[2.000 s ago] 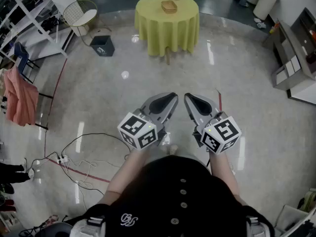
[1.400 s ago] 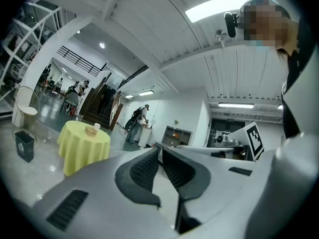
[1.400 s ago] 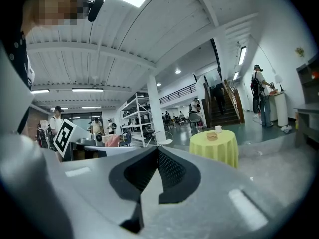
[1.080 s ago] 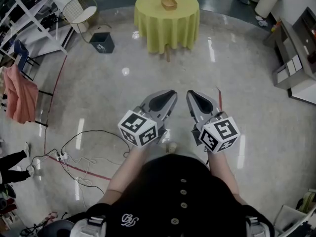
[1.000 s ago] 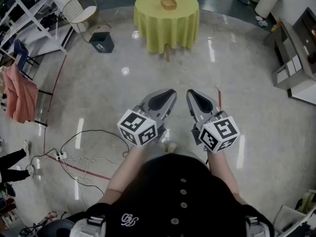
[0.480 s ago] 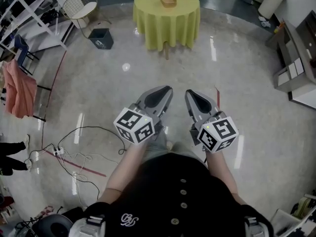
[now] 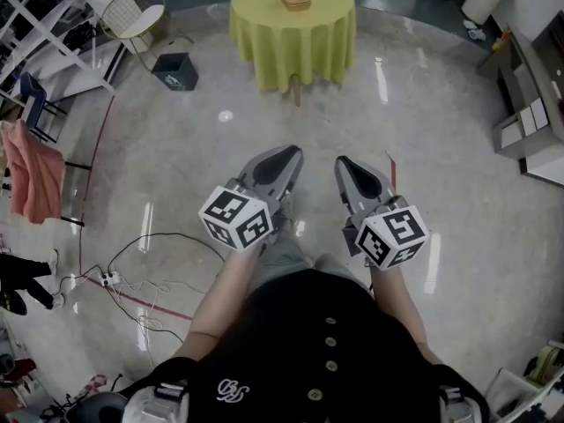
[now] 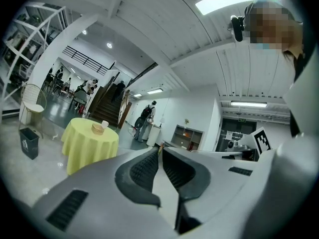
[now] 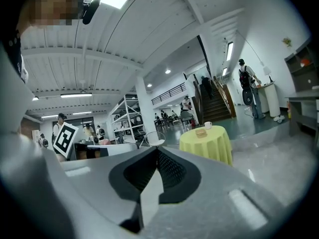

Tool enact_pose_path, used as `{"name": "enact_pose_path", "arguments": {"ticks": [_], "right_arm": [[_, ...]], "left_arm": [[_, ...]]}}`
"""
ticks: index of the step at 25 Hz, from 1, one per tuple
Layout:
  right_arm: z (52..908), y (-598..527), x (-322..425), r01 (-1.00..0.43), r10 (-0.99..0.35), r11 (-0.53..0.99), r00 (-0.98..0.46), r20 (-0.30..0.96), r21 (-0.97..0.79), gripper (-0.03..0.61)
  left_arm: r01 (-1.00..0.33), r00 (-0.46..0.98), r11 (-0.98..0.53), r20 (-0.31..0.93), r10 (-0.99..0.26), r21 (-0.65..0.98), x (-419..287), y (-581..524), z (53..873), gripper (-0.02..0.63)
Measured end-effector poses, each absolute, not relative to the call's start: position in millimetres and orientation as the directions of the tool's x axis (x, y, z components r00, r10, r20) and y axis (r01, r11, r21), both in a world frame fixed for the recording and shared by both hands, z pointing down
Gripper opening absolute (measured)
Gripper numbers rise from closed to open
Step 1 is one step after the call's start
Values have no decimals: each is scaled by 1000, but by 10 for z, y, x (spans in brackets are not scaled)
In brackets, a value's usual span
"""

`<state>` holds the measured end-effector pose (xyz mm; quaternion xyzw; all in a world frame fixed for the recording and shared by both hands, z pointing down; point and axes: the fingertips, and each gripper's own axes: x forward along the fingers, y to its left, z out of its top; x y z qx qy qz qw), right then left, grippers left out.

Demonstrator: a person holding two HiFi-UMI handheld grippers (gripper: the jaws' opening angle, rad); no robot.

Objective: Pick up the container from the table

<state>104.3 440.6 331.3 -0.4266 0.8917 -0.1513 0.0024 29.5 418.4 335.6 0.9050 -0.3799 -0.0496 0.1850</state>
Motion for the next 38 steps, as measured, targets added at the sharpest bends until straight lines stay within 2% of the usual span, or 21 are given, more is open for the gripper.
{"name": "enact_pose_path", "arguments": {"ticks": [21,29,38], "right_arm": [[3174,1930,214,-778,-784,573,-612,104,-257,3],[3115,1462,173,-826,-844,501,-532,65,-260,3],[3137,1188,198,-834,-857,478,-511,61,-277,3]], "left_arm": [[-592,782,-709,59,-621,383,-298,1836,3340,37],[-581,794,-715,78,-603,389,-461,1409,3428,35],[-570,801,-717,78,-593,402,-456,1133,3481,35]]}}
